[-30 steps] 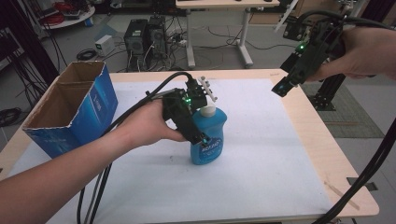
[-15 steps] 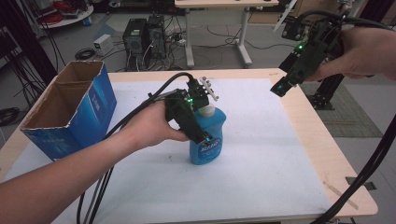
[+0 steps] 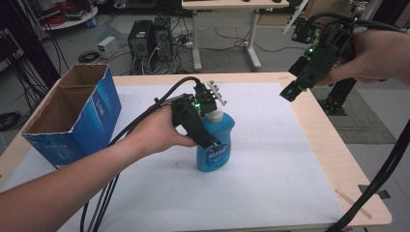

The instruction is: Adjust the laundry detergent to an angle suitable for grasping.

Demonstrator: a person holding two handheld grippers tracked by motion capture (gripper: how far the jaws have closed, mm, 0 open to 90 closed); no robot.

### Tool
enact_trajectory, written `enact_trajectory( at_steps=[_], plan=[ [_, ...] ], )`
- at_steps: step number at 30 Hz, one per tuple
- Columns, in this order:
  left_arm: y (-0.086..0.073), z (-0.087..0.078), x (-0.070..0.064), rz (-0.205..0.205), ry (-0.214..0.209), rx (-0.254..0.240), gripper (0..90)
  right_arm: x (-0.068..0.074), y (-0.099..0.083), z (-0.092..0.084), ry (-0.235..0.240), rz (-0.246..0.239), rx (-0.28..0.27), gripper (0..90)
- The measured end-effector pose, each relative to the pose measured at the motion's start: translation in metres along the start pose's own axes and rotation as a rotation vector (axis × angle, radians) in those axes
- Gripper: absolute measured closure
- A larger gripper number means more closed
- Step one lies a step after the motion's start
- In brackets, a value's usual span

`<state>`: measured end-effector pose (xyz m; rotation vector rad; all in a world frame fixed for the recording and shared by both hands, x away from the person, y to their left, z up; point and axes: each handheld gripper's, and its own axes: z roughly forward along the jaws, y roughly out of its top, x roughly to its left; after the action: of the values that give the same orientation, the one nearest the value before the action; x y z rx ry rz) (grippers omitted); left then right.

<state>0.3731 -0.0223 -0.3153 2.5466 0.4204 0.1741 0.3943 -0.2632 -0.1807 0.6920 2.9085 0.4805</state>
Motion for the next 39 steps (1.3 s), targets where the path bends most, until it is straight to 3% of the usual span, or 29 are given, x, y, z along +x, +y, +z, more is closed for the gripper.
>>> enact_trajectory(
  at_steps=[12, 39],
  plan=[
    [0.0001, -0.0022, -0.0010, -0.008, 0.032, -0.031, 31.2, -0.0004, -0.0011, 0.0002, 0.000, -0.002, 0.002, 12.0],
    [-0.0012, 0.0025, -0.0021, -0.023, 0.010, -0.028, 40.1, 0.0007, 0.0009, 0.0016, 0.002, -0.007, 0.005, 12.0]
  ],
)
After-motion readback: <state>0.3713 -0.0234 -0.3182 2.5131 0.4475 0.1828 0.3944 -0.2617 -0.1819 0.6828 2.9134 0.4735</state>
